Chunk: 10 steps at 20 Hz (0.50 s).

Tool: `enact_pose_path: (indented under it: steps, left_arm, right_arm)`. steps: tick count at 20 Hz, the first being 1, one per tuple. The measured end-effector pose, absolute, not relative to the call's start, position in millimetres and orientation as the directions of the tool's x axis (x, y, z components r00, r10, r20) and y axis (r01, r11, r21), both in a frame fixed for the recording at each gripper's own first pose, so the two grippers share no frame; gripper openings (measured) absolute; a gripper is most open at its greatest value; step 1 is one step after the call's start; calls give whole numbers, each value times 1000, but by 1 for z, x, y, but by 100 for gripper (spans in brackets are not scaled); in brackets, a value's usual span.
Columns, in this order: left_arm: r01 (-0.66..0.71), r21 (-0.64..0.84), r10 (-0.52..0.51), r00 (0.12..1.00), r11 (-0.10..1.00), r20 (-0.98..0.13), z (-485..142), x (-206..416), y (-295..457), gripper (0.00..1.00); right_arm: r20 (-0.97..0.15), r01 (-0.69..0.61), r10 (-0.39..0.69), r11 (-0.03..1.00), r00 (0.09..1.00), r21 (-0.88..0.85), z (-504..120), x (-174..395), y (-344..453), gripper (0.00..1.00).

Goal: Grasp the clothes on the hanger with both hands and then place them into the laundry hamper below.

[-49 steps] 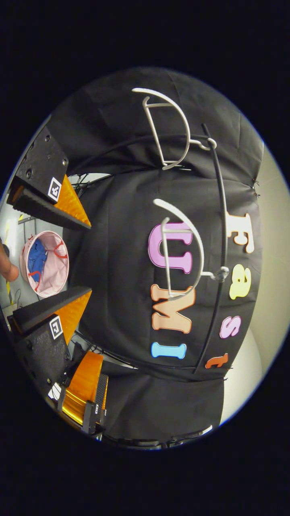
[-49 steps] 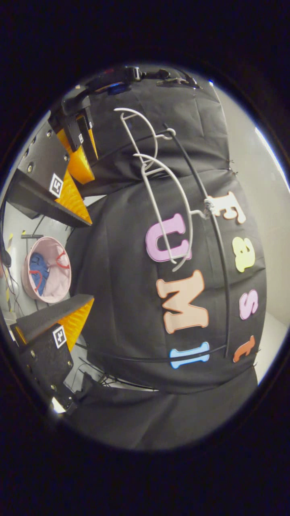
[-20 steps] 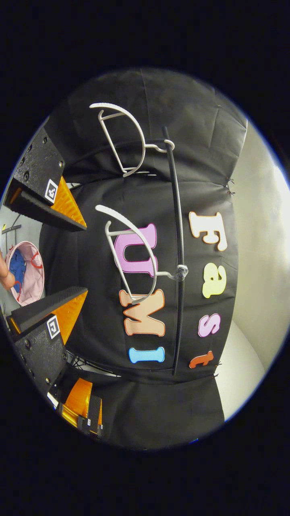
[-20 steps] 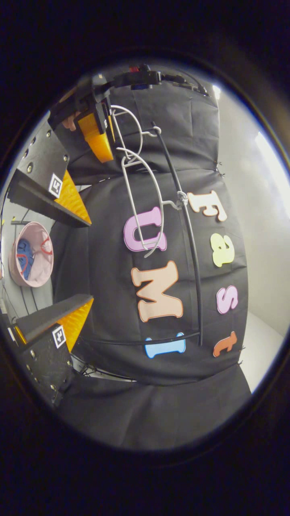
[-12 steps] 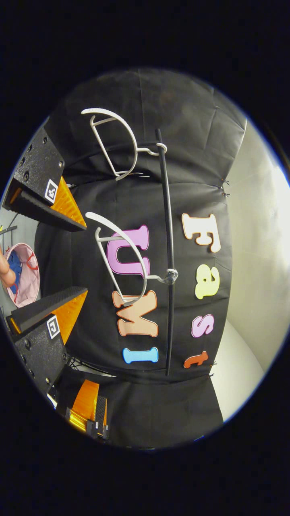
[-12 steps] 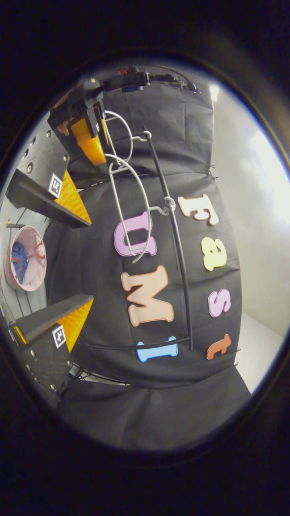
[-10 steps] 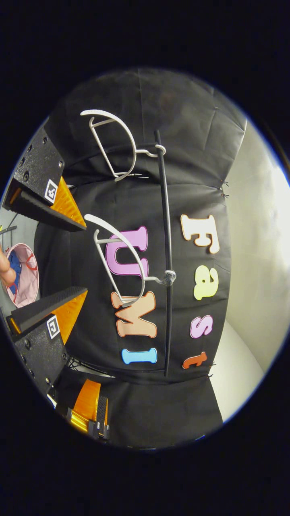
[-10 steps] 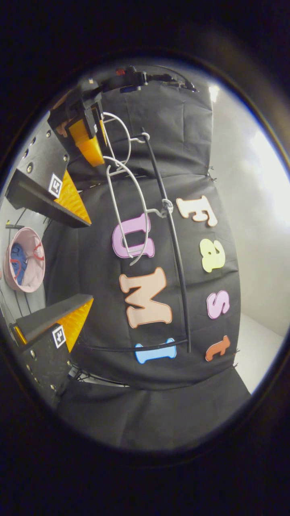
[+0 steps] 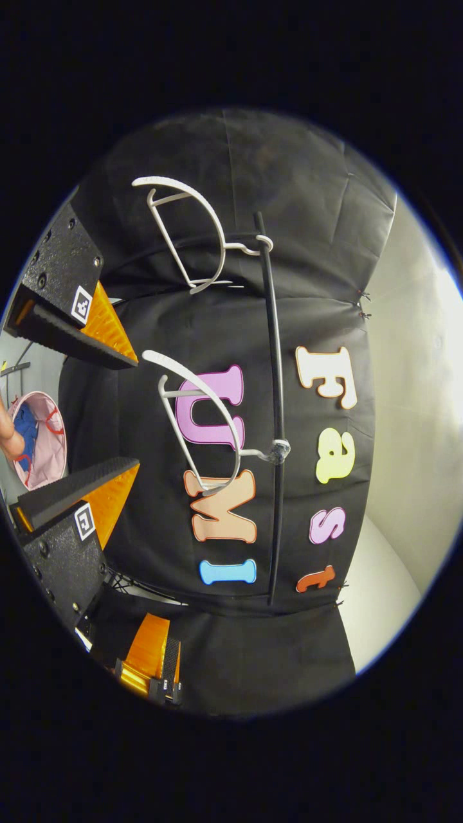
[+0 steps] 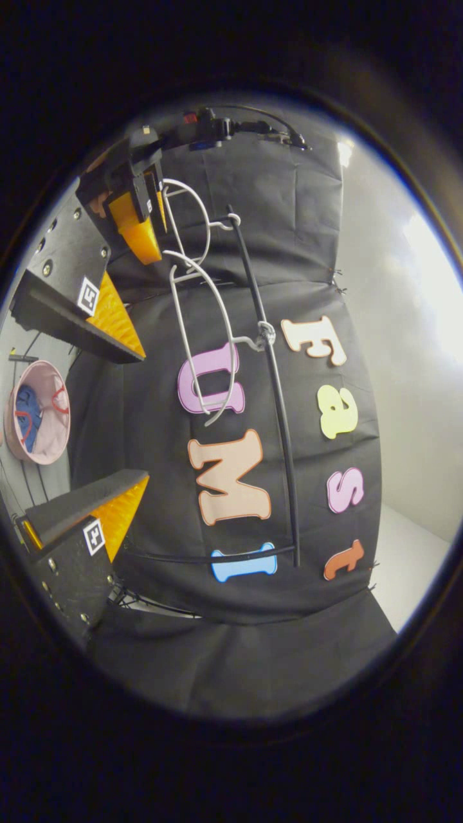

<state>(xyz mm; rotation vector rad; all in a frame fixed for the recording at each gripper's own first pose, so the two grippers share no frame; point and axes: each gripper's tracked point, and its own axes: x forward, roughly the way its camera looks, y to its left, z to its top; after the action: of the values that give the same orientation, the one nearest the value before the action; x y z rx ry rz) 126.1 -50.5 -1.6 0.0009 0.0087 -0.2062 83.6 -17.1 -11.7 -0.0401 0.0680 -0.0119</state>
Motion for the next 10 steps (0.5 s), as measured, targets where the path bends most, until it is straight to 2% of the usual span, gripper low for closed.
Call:
enact_pose_path:
  steps: [10]
  left_arm:
    - [283, 12, -283, 959, 959, -12, 5, 144, -88, 87]
  right_arm:
    - [-61, 41, -45, 997, 997, -69, -5, 78, -34, 99]
